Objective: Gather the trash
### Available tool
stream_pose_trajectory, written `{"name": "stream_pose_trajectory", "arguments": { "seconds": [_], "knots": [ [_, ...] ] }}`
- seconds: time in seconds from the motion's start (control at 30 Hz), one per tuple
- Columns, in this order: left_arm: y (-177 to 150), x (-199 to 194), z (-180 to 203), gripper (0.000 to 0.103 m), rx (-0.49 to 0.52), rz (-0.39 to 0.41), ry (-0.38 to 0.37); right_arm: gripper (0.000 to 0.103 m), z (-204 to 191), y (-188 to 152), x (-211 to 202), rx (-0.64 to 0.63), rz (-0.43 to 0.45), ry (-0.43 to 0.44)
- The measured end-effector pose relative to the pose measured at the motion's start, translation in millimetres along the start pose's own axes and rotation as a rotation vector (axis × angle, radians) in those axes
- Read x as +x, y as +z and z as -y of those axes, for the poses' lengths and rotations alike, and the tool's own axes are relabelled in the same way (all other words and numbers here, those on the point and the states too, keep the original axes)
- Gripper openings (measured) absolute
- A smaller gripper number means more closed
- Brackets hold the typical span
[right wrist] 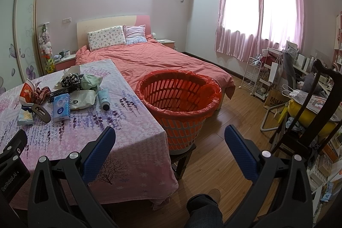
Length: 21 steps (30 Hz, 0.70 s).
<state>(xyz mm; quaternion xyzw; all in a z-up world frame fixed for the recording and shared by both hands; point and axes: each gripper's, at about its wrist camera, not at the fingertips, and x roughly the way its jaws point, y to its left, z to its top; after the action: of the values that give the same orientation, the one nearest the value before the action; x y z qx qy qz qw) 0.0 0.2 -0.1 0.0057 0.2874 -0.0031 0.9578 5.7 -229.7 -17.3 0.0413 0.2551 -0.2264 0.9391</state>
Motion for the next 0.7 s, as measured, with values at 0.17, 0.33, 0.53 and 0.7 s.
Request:
{"name": "stream_pose_trajectory", "arguments": {
  "seconds": [0.17, 0.33, 0.53, 0.7],
  "knots": [
    [-0.1, -0.1, 0.2, 0.099, 0.0, -0.001, 0.0, 0.101, -0.4, 0.2, 0.2, 0.0, -0.001, 0.0],
    [-0.2, -0.3, 0.2, 0.099, 0.0, -0.001, 0.0, 0.101, -0.5, -0.1, 0.3, 0.0, -0.001, 0.0],
    [-0.2, -0.1, 0.1, 0.099, -0.001, -0.003, 0.0, 0.101, -0.6, -0.6, 0.8, -0.001, -0.001, -0.001],
    [-3.6, 1.3, 0.9, 0.099, -0.002, -0.006, 0.003, 0.101, -2.2, 0.4, 3.9, 0.0, -0.002, -0.002]
  ]
}}
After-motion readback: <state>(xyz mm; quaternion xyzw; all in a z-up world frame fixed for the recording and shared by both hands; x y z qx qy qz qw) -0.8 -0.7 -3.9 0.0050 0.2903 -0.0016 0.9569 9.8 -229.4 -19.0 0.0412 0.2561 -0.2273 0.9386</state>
